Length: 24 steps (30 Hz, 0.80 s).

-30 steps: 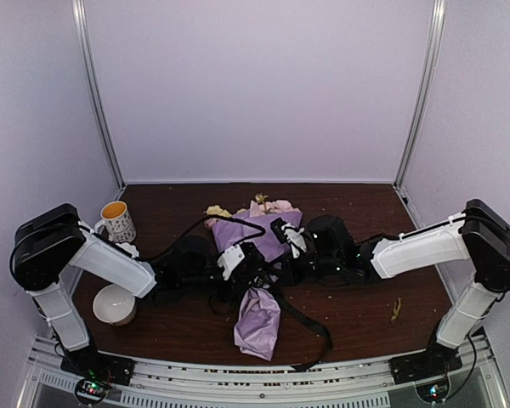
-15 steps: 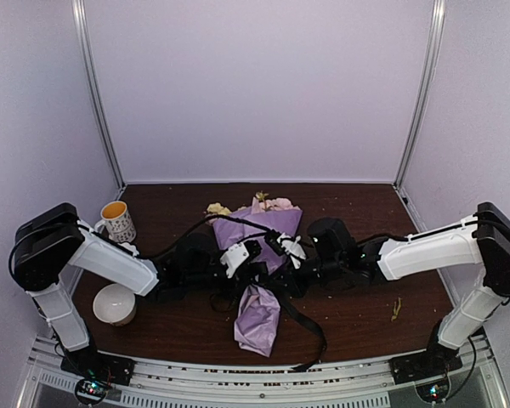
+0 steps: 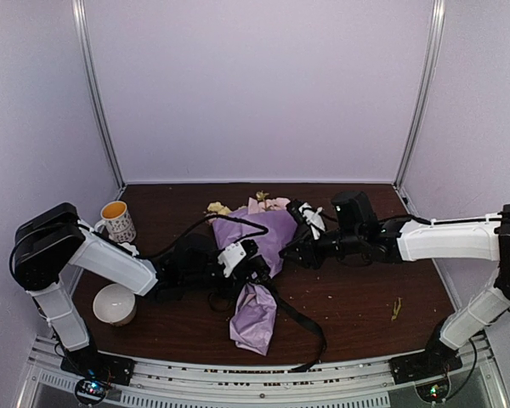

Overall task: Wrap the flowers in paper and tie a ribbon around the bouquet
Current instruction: Cross the half-tied ribbon over the folded bouquet.

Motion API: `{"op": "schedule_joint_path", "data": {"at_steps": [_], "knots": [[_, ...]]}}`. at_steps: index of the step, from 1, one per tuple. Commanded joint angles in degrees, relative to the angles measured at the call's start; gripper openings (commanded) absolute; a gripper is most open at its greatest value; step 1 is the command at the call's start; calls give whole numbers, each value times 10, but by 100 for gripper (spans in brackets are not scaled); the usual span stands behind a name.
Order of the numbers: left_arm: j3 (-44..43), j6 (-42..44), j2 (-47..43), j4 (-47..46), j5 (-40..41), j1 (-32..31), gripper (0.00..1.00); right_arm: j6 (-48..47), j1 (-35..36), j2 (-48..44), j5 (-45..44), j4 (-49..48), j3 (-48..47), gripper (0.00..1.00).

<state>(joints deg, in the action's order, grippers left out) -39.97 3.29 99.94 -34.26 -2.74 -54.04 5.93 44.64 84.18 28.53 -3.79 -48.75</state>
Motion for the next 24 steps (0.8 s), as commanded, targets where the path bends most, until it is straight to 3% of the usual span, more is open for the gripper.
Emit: {"op": "schedule_joint_path", "data": {"at_steps": [1,8,24], "knots": [[6,-2,2,-40,-3,3,0,4,-17,69,-41,5,-88,35],[14,2,-6,-46,-3,3,0,-30,-14,214,29,84,-240,27],[35,-13,-14,-90,-20,3,0,-87,-4,271,174,106,-230,23]]}}
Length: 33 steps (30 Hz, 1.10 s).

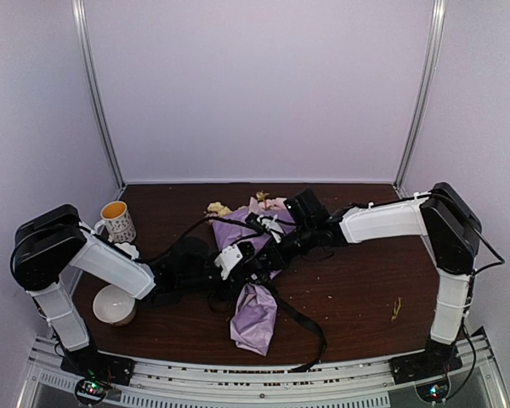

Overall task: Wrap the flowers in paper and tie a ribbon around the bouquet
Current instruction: Cross the half-tied ribbon over the folded bouquet.

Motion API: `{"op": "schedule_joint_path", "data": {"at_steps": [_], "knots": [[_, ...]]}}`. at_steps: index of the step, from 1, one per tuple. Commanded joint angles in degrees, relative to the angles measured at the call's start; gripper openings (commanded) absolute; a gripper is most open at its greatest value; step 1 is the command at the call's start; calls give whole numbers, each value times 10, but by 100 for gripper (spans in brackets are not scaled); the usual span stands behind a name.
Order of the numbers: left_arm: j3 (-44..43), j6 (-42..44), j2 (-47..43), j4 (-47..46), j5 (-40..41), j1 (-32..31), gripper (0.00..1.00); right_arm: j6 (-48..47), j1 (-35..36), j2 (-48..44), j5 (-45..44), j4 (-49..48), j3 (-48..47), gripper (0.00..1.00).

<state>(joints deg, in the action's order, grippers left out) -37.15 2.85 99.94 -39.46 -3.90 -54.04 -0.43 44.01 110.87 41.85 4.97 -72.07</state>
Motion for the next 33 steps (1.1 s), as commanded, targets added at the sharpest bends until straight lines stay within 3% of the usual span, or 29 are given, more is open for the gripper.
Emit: {"op": "schedule_joint_path", "data": {"at_steps": [1,7,14,24,33], "knots": [[8,-8,-15,-38,-9,3,0,-23,1,0,49,8,10,23],[7,-7,-14,-35,-12,3,0,4,-1,-16,122,-64,54,23],[6,-7,-14,-33,-11,3,0,8,-1,-30,130,-90,80,24],[5,-9,-12,-34,-14,3,0,18,-1,-38,95,-104,86,30],[2,-12,-11,-34,-16,4,0,-21,16,-20,32,-32,61,32]]}}
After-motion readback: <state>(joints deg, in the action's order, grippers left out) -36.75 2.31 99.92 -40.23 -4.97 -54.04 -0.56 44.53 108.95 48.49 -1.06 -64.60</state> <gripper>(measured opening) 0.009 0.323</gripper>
